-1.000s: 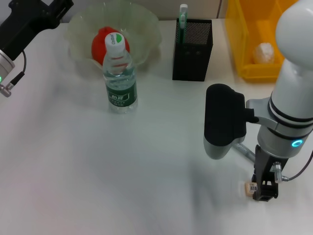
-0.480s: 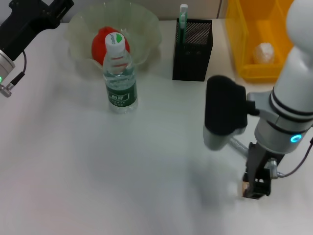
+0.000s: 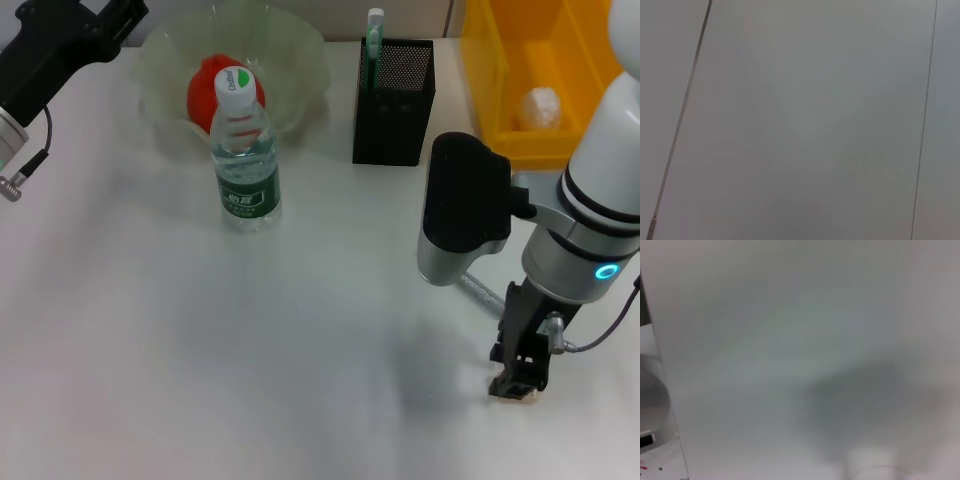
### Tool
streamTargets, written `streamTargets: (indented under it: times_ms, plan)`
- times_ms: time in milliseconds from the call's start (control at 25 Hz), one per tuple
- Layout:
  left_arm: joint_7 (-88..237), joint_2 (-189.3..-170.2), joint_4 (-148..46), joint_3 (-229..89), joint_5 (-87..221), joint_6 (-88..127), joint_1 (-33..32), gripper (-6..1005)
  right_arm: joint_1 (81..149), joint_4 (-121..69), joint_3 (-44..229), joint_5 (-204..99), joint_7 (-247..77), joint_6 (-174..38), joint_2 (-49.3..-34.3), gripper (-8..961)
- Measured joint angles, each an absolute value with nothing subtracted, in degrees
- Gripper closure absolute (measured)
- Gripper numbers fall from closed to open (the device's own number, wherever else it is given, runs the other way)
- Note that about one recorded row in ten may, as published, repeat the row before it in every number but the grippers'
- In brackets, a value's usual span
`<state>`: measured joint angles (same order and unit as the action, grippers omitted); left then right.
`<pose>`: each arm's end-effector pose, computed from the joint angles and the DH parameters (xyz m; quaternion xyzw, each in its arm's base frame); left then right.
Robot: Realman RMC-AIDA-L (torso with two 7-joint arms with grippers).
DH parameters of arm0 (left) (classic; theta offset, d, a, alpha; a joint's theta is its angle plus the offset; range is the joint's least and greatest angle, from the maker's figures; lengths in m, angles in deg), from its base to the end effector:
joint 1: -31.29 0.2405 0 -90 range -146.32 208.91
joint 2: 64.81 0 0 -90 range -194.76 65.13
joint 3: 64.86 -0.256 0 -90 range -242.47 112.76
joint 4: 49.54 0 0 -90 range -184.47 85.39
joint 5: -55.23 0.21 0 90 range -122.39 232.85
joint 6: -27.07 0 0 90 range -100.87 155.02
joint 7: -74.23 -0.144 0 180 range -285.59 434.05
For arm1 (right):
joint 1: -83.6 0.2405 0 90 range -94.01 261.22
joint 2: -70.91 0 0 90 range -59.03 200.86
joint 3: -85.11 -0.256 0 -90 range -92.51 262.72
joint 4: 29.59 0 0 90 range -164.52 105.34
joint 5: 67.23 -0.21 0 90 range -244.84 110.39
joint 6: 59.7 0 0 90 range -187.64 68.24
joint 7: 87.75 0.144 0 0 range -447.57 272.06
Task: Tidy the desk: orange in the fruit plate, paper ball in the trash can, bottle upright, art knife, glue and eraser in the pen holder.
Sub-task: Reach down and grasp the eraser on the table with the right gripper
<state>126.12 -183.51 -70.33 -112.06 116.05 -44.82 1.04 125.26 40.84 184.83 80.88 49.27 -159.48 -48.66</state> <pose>-0.2658 0.3788 0.0287 -0.7681 -0.2132 -0.4346 0.4193 0.1652 0.3074 -0.0565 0.9244 -0.1293 0.3586 0.0099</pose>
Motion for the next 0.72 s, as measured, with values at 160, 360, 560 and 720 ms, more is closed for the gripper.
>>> streamTargets:
  times_ms: [160, 360, 560, 720]
  plan:
    - [126.11, -183.43, -70.35, -112.2, 116.05, -44.6, 0.97, 374, 125.49, 40.58, 185.32, 81.54, 49.92, -159.48, -48.72, 537]
    - [126.1, -183.38, -70.34, -112.23, 116.05, -44.57, 1.01, 374, 125.53, 40.73, 186.34, 81.56, 50.71, -159.78, -48.72, 513]
    - [126.09, -183.38, -70.45, -112.17, 116.05, -44.74, 1.12, 374, 125.5, 40.68, 188.05, 81.54, 51.5, -159.98, -48.71, 514]
    - [126.08, -183.38, -70.42, -112.19, 116.05, -44.73, 1.18, 374, 125.29, 40.57, 189.01, 81.61, 51.87, -159.9, -48.7, 516]
